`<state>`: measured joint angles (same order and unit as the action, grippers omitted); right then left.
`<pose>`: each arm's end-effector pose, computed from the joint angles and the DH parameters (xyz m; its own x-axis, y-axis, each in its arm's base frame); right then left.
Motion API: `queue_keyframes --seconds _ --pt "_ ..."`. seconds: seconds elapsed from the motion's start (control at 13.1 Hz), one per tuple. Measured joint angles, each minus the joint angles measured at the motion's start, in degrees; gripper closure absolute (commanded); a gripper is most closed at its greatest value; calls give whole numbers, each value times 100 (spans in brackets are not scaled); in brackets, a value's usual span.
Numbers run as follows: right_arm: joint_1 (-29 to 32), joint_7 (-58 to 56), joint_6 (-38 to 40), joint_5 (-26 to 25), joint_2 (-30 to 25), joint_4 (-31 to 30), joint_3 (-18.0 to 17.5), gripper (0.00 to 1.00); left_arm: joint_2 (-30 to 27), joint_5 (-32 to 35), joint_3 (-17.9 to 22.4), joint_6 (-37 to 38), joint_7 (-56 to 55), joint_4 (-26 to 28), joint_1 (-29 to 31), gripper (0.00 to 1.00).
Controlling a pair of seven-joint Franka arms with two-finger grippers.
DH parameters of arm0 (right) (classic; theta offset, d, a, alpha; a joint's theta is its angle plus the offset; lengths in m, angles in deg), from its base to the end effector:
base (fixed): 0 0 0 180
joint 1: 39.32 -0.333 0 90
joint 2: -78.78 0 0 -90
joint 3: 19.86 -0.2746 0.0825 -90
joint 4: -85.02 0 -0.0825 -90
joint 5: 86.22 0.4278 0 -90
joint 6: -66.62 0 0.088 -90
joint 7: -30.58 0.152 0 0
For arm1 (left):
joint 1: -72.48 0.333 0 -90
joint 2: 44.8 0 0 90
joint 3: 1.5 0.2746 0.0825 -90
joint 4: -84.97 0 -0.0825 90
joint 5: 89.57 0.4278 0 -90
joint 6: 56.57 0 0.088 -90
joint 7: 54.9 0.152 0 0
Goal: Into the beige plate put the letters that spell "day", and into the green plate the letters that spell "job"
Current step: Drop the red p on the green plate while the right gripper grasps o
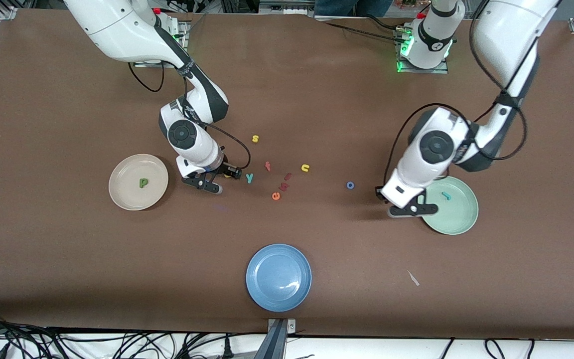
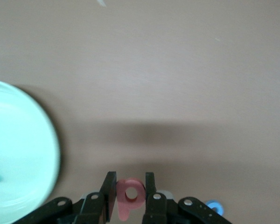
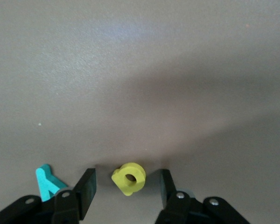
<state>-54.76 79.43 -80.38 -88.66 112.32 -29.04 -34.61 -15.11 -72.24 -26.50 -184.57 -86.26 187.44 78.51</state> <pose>0.5216 0.3189 0.0584 0.9434 -0.3214 -0.0822 -0.3279 -0.9409 -0.0844 0.6363 -0.1970 0.1756 0.9971 0.0759 0.0011 0.0759 -0.9967 -0.0274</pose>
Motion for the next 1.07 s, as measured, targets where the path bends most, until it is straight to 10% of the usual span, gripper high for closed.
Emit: queue_keyframes --seconds 0.61,0.76,0.84,1.07 --pt "0 3 -2 -4 -35 -8 11 73 446 -83 25 1035 2055 17 1446 82" --pt "-2 -54 -9 -9 -40 -3 10 73 644 -83 4 1032 2051 87 1436 50" --pt "0 -176 15 -11 -68 11 16 73 674 -83 -5 1031 2050 87 1432 1" --pt "104 -941 662 -12 -447 94 223 73 661 -83 -15 1029 2046 31 1433 0"
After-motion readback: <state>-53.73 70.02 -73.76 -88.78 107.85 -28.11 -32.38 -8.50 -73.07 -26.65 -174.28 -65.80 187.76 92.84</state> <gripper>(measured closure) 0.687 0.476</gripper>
